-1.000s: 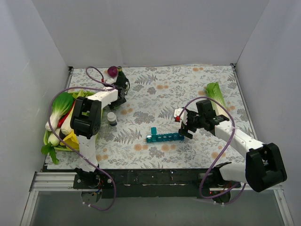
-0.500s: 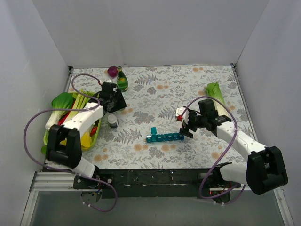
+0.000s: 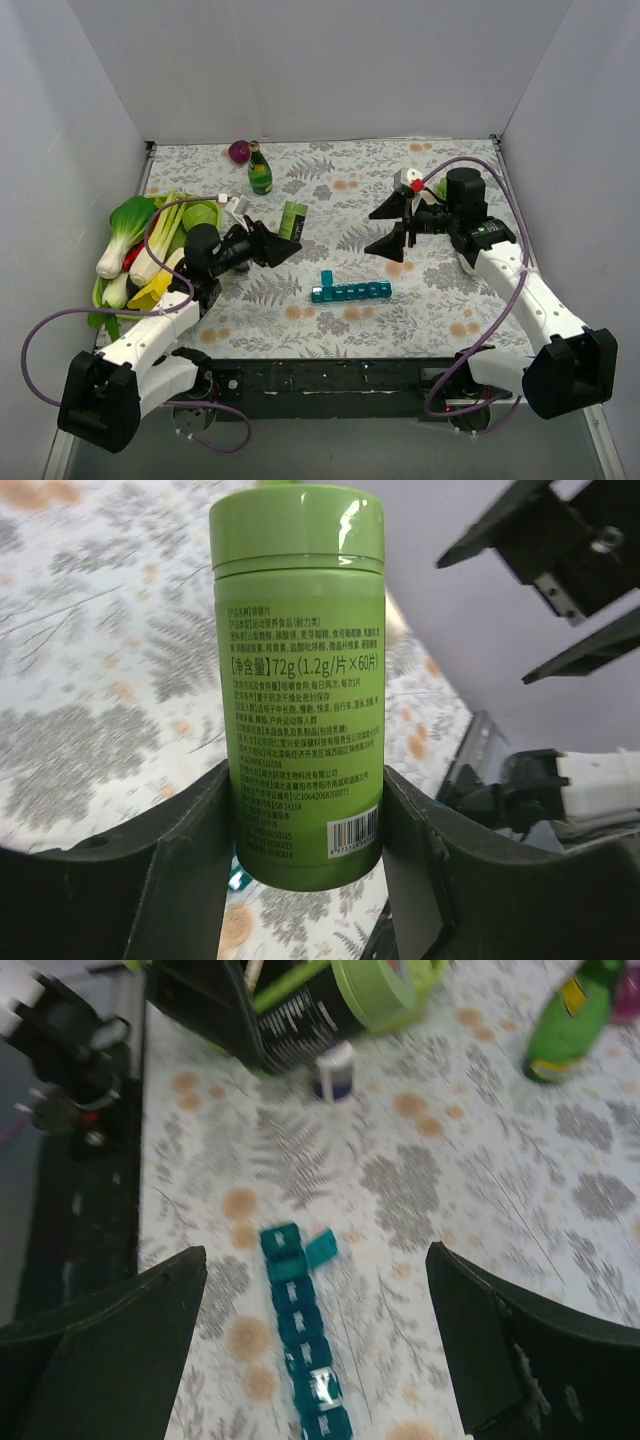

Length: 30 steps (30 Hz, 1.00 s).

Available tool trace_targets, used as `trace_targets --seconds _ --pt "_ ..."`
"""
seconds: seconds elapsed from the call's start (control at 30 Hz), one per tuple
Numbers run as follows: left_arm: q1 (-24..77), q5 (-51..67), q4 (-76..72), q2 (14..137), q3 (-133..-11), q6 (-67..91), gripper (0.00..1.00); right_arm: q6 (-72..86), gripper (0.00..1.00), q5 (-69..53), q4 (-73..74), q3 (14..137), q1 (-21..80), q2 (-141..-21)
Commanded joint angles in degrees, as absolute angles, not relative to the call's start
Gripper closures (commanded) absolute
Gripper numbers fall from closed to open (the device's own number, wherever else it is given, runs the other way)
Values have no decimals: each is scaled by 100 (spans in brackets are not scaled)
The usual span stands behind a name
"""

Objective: Sort the pills into containers

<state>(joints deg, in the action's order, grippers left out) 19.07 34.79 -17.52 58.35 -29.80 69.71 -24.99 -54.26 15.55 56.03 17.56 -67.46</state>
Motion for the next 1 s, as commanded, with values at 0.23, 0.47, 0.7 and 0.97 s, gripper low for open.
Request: trace_targets --seconds 0.23,0.47,0.7,0.97 --pt "3795 2348 -5053 6239 -3085 7550 100 6440 2 -6074 -6433 4113 2083 -6794" --pt "4289 1354 -5650 6741 -3217 7567 100 6515 2 -5687 -6294 4157 2241 -6899" --pt "4737 783 -6047 7119 -3392 7655 100 6038 2 -5397 -5730 4333 2276 -7180" --pt "5124 203 -6258 7286 -3419 7646 100 5687 2 -5151 -5204 4719 2338 -7339"
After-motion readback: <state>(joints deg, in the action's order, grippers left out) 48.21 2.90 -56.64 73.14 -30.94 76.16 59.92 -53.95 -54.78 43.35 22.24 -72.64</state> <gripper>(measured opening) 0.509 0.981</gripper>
